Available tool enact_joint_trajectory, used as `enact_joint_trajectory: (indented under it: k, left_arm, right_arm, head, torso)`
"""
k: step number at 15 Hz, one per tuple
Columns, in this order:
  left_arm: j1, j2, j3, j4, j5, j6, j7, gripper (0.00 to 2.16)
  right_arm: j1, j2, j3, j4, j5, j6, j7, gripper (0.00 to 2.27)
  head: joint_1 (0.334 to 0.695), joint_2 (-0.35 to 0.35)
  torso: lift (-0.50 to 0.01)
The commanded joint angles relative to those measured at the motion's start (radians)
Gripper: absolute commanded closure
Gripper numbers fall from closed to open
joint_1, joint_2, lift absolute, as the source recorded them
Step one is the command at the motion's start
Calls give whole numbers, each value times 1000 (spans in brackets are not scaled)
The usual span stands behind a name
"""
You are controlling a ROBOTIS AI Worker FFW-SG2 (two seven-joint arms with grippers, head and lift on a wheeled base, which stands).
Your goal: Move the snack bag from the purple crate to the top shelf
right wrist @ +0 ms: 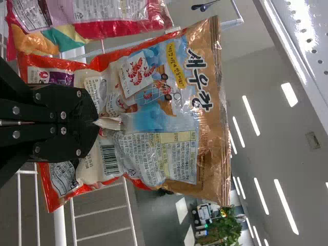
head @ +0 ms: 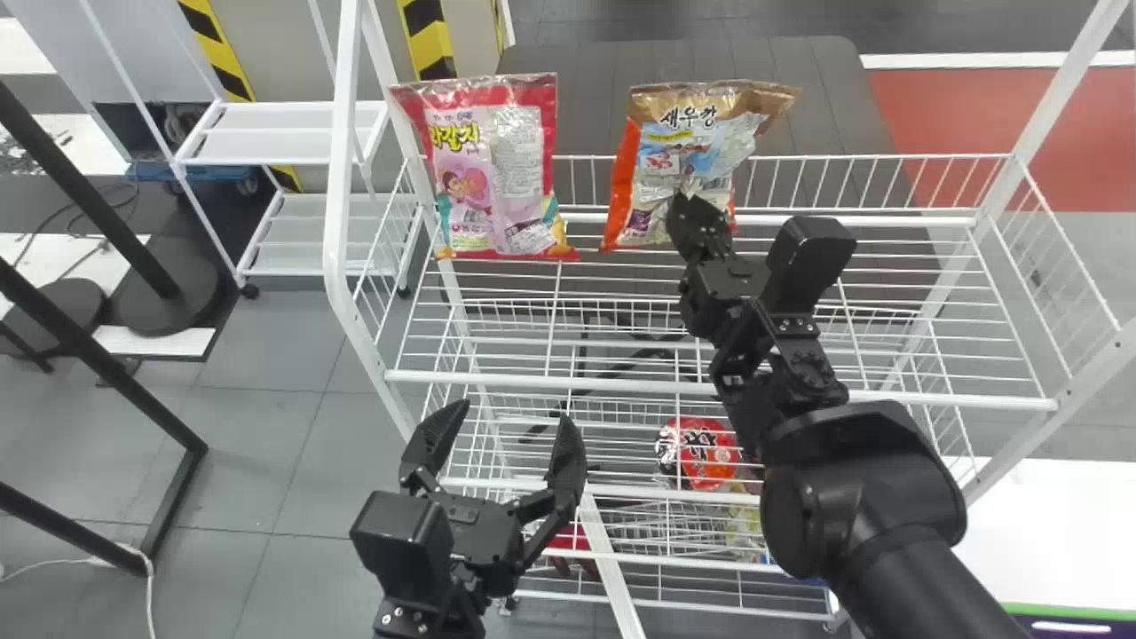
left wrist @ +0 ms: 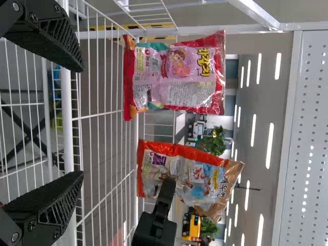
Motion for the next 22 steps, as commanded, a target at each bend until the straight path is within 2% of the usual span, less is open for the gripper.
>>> enact_joint_trajectory:
  k: [1, 7, 19, 22]
  left_arm:
    - [-1, 0, -1, 2, 0, -3, 0, 103]
    - [-1, -1, -1, 9, 0, -15, 3, 103]
    - [-1, -6, -1, 18, 0, -24, 3, 103]
    - [-2, -8, -1, 18, 0, -24, 3, 103]
  right_arm:
    - [-10, 1, 19, 14, -11, 1, 0, 2132]
    - [-59, 1, 20, 108, -43, -9, 29, 2132]
    - [-82, 1, 36, 128, -75, 13, 40, 2125]
    - [-88, 1, 36, 134, -74, 13, 40, 1997]
  head:
    - [695, 106]
    - [695, 113]
    - [695, 119]
    - [695, 117]
  torso:
    - [0]
    - [0]
    - [0]
    - [0]
